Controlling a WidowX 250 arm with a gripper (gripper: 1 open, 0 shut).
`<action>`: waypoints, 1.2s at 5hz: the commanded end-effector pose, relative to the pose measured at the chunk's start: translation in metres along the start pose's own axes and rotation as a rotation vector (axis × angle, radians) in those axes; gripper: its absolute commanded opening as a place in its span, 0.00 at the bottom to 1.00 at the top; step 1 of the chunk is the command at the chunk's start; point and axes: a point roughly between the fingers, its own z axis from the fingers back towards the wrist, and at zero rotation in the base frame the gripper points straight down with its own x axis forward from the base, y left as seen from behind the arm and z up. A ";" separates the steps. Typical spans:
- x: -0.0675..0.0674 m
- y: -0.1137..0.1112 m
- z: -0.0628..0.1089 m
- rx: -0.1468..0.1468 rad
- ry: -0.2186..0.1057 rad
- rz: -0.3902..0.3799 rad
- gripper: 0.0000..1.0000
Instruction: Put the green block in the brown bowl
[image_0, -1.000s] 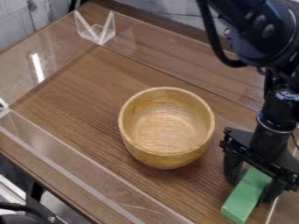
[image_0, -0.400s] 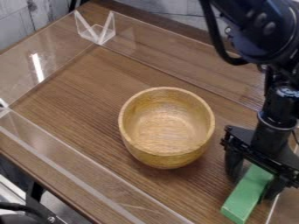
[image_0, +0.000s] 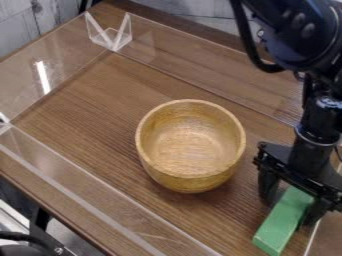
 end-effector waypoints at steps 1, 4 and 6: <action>0.007 0.001 0.008 -0.021 -0.034 -0.002 0.00; -0.006 0.021 0.078 -0.074 -0.028 0.062 0.00; -0.001 0.100 0.184 -0.080 -0.148 0.251 0.00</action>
